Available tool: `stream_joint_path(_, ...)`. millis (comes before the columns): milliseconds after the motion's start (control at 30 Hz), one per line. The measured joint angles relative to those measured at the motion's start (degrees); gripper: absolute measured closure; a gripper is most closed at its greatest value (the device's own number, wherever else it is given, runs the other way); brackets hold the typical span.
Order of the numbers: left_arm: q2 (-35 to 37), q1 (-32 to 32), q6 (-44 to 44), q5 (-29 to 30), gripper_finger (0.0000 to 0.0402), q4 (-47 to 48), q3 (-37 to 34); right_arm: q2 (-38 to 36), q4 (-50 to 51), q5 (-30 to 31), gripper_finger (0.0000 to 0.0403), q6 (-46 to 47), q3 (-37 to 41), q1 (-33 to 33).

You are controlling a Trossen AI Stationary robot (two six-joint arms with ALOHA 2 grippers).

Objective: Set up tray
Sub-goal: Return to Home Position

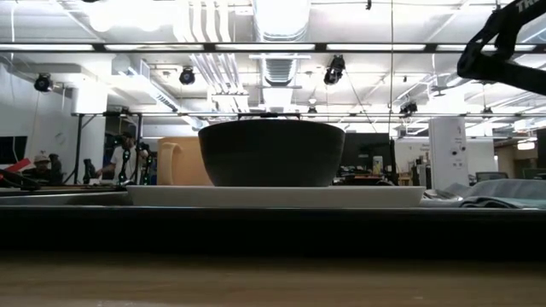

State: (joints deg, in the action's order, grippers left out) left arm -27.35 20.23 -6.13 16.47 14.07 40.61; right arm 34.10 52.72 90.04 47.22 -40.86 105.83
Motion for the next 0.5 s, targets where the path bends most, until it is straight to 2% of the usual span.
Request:
stream_joint_path(133,0.0,0.0,0.0,0.0,0.0322,-0.1,0.5,2.9,-5.0,-0.4,0.0324,-0.3,0.0,-4.1)
stream_joint_path(300,0.0,0.0,0.0,-0.1,0.0322,0.1,0.5,7.4,-17.3,-9.5,0.0319,-6.0,-0.1,-11.2)
stream_joint_path(367,0.0,0.0,0.0,-0.2,0.0322,0.0,0.5,9.7,-24.8,-10.0,0.0317,-11.0,-0.1,-13.3)
stream_joint_path(500,0.0,0.0,0.0,-0.4,0.0322,0.0,0.5,13.8,-41.7,-12.5,0.0317,-27.7,-0.2,-16.0)
